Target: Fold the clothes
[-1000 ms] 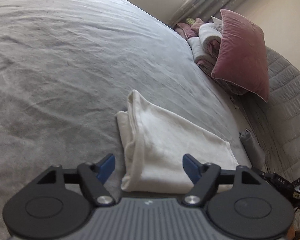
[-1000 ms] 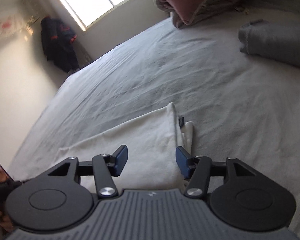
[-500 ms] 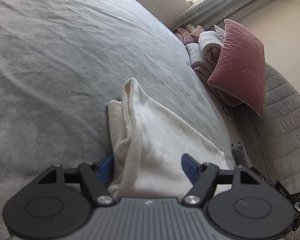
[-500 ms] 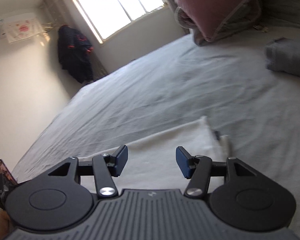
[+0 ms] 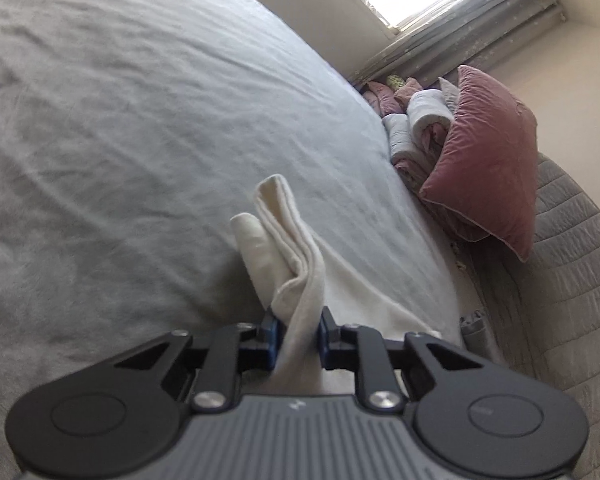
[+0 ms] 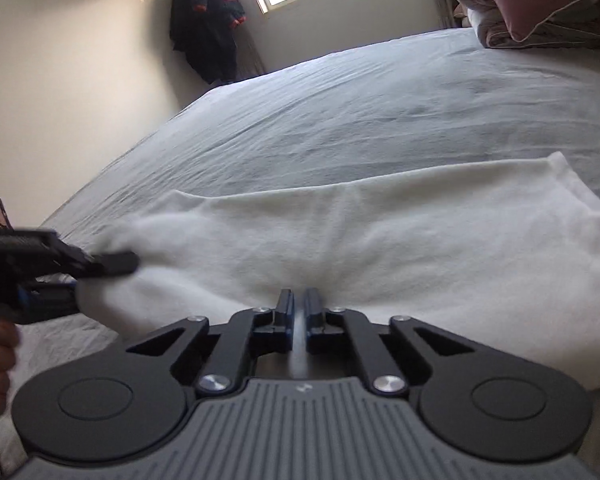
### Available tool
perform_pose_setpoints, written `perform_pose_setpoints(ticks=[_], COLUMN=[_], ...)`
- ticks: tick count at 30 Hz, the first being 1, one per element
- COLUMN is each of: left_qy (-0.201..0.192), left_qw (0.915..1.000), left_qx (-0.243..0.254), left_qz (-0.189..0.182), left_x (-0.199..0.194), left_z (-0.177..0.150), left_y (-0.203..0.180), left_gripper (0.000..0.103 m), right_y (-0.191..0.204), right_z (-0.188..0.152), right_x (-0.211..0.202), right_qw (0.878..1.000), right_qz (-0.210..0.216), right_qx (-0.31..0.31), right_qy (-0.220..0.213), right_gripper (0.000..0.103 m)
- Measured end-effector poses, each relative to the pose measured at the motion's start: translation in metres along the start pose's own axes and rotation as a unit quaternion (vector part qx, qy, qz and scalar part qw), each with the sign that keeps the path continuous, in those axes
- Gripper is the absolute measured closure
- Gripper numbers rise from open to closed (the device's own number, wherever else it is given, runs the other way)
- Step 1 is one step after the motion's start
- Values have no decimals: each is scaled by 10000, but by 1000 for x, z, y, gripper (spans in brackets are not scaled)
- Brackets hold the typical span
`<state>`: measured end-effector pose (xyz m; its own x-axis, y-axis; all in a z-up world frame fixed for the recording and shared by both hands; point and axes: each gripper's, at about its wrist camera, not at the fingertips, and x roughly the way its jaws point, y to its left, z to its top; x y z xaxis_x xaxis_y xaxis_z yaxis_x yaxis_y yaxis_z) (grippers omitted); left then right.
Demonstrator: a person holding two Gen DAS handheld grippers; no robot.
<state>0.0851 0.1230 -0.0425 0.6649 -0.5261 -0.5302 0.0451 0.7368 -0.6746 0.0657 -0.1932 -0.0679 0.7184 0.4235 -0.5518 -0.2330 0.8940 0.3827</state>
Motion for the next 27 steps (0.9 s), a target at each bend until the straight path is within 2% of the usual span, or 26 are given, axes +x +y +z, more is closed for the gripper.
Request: perform_pose_setpoints(ticks=[4, 5, 6, 8, 11, 14, 18, 21, 24, 27], left_qy=[-48, -38, -27, 24, 138, 261, 493, 706, 839, 880], left_qw=[9986, 9980, 9973, 9956, 9923, 9886, 9856, 9847, 9831, 9773], left_qx=[517, 622, 726, 929, 1209, 1463, 1577, 1499, 1315, 1039], left_qz=[-75, -98, -122, -147, -209, -252, -370, -539, -955, -1623], left_x=[-7, -6, -6, -3, 7, 19, 44, 65, 74, 68], left_z=[6, 7, 7, 7, 2, -10, -25, -35, -42, -45], left_y=[-47, -58, -70, -92, -124, -149, -168, -173, -171, -163], left_gripper=[85, 85, 85, 85, 85, 84, 82, 73, 69, 69], right_y=[-14, -19, -25, -39, -62, -83, -110, -128, -142, -152], right_z=[14, 16, 18, 22, 30, 38, 38, 33, 27, 21], right_x=[-8, -11, -15, -22, -36, -50, -63, -70, -77, -81], right_qw=[9982, 9969, 9946, 9875, 9736, 9603, 9298, 9006, 8775, 8581], right_qz=[176, 264, 394, 611, 806, 899, 1183, 1441, 1466, 1470], right_qx=[501, 687, 917, 1435, 2135, 2639, 3476, 4084, 4544, 4901], right_qy=[266, 278, 276, 244, 57, -120, -262, -376, -444, -435], right_gripper=[102, 96, 85, 82, 59, 56, 52, 45, 41, 41])
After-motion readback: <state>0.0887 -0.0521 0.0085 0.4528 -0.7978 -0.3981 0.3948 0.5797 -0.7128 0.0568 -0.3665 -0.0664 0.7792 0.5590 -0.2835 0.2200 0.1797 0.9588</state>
